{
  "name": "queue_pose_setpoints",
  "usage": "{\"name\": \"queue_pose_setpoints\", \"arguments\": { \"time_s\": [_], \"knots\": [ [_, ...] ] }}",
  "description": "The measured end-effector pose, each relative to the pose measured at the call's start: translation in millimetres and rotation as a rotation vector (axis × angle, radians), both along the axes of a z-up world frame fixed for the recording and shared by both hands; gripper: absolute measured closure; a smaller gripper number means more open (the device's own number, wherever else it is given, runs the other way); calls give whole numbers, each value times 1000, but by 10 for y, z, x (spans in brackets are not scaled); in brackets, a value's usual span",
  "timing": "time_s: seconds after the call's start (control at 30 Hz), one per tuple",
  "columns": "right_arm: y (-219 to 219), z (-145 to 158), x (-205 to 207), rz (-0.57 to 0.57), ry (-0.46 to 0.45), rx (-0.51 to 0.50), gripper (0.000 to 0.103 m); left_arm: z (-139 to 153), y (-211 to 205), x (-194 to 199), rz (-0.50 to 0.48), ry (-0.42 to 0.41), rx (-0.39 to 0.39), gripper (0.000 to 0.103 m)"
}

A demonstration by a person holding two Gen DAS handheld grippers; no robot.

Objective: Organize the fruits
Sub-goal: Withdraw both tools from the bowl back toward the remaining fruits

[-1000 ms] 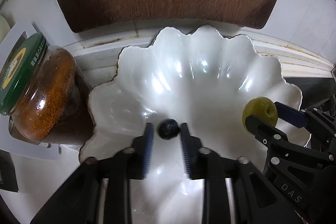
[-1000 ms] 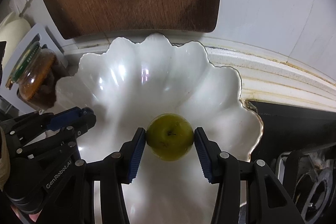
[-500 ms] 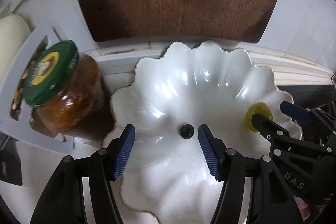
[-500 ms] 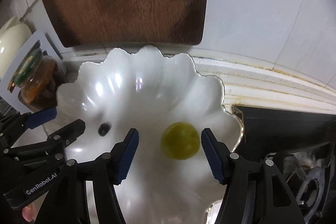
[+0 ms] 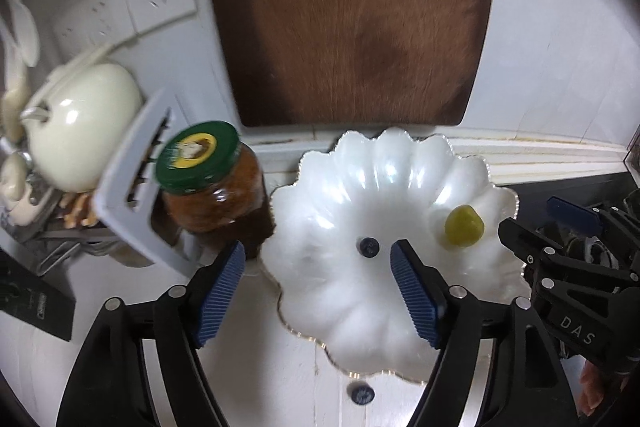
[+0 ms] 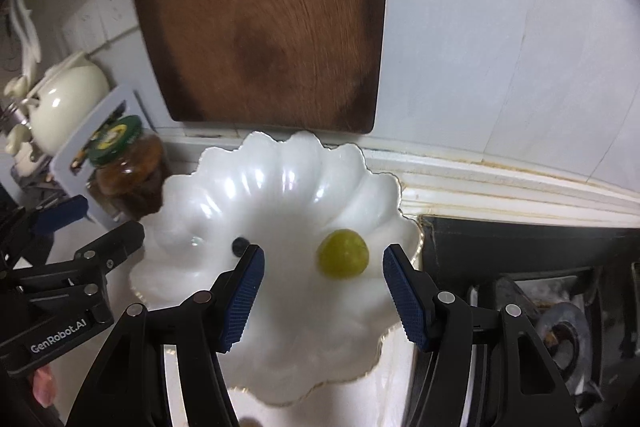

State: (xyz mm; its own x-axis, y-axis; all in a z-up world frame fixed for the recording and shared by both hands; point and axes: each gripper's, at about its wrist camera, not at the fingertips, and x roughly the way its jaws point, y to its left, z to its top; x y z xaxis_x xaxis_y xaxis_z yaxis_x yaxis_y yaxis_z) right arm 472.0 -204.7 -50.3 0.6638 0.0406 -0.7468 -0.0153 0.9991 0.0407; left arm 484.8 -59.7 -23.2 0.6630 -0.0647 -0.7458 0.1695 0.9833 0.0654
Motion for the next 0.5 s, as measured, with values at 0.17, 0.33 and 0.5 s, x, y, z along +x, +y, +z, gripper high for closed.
{"name": "queue_pose_setpoints", "arguments": {
  "time_s": [0.17,0.33,0.5],
  "knots": [
    [70,199,-299,-2,-60,-25,40,163,71,-275,-23,-53,-5,19],
    [110,364,-576,-9,-105,-53,31,300,120,-513,-26,-94,-29,16],
    [30,488,-847,-20,-143,-41,31,404,121,-811,-19,-115,-44,14]
  ]
}}
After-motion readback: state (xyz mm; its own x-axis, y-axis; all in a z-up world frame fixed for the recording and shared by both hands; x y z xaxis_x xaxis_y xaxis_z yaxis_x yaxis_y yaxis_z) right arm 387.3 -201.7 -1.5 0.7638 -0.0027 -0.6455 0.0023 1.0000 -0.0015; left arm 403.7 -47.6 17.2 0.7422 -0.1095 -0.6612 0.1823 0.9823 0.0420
